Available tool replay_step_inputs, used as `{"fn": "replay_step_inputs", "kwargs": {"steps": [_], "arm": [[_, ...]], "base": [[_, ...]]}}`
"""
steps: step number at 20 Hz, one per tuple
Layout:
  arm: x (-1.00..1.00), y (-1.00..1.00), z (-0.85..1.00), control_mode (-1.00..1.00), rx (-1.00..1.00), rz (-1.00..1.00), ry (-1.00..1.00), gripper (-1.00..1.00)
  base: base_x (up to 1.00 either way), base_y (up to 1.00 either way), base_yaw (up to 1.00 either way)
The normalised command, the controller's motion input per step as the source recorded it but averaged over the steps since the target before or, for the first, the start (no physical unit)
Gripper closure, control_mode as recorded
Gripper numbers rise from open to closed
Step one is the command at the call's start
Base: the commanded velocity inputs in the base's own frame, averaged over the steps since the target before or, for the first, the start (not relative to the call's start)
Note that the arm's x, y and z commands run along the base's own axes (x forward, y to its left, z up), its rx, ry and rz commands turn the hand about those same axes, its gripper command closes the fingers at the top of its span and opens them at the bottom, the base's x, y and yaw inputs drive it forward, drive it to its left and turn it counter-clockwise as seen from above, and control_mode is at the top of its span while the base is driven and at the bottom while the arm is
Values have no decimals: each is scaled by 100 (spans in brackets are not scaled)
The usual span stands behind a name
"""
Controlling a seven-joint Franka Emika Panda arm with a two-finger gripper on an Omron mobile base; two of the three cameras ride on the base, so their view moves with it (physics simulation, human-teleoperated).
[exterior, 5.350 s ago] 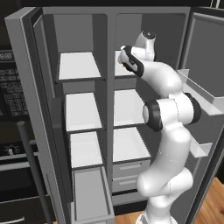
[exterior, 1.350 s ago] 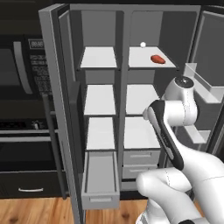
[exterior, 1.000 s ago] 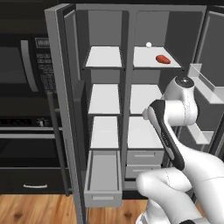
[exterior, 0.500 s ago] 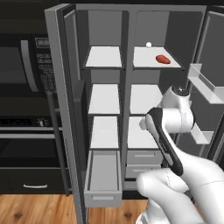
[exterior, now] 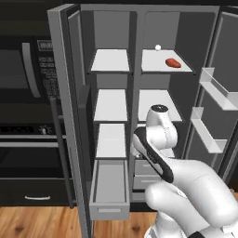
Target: Take the sweet potato and orange from the fridge shelf and place them in the freezer drawer to begin freezing them.
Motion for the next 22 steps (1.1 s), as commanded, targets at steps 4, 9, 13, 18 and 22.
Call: {"fn": "replay_step_inputs", "kwargs": {"steps": [4,9,13,18,22], "arm": [[21,54,-42,-100,0,1,14,100],[0,21,-64,-100,4,3,2,100],[16,0,-64,-100,20,1,-1,100],[27,0,-32,-100,6,3,-1,100],[28,0,-34,-100,0,4,0,100]], "base": [[0,0,0],[0,0,0],[0,0,0],[0,0,0],[0,0,0]]}}
